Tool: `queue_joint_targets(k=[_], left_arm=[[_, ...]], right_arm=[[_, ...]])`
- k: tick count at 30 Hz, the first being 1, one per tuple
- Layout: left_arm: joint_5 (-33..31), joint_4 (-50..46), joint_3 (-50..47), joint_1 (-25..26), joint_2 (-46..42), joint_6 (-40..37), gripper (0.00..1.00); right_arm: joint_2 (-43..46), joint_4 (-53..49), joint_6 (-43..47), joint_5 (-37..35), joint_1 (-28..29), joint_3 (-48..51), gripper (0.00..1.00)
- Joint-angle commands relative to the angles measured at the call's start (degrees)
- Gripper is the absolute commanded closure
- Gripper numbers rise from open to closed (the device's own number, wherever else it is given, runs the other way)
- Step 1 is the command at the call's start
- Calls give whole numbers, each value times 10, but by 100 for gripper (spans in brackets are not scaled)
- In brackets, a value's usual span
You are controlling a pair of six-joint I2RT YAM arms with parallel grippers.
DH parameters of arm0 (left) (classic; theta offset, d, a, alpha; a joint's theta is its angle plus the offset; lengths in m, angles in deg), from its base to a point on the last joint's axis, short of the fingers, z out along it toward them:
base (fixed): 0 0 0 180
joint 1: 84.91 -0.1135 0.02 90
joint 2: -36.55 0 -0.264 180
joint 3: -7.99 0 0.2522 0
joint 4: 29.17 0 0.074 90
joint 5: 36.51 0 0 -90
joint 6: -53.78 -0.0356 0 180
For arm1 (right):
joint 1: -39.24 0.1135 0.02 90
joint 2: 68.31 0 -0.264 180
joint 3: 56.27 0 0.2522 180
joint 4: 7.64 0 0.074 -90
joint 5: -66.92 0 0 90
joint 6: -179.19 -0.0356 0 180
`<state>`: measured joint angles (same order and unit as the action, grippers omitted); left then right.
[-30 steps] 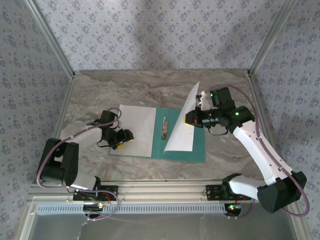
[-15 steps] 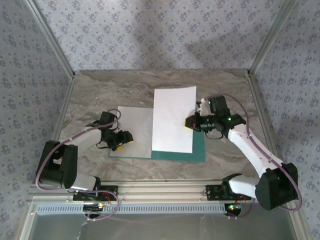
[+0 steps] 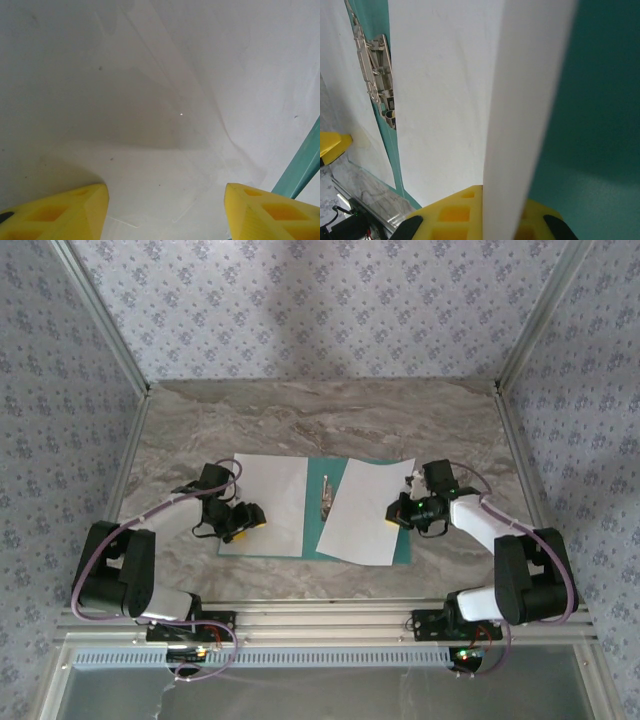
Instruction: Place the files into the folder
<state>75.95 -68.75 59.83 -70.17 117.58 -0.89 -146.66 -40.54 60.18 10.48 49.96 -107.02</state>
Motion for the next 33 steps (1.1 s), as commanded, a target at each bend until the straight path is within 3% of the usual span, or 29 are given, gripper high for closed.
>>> queue_joint_targets(k=[1, 10, 19, 33], left_arm=[[-15, -42, 11, -2, -3, -11, 36], [-17, -46, 16, -2, 5, -17, 36], [-20, -51, 24, -2, 9, -21, 35], [-20, -54, 24, -2, 10, -26, 36]], right_arm=[[-3, 13, 25, -9, -4, 3, 100], [16, 4, 102, -15, 4, -3, 100], [10, 14, 162, 36, 14, -15, 100], [25, 9, 192, 6, 52, -28, 100]])
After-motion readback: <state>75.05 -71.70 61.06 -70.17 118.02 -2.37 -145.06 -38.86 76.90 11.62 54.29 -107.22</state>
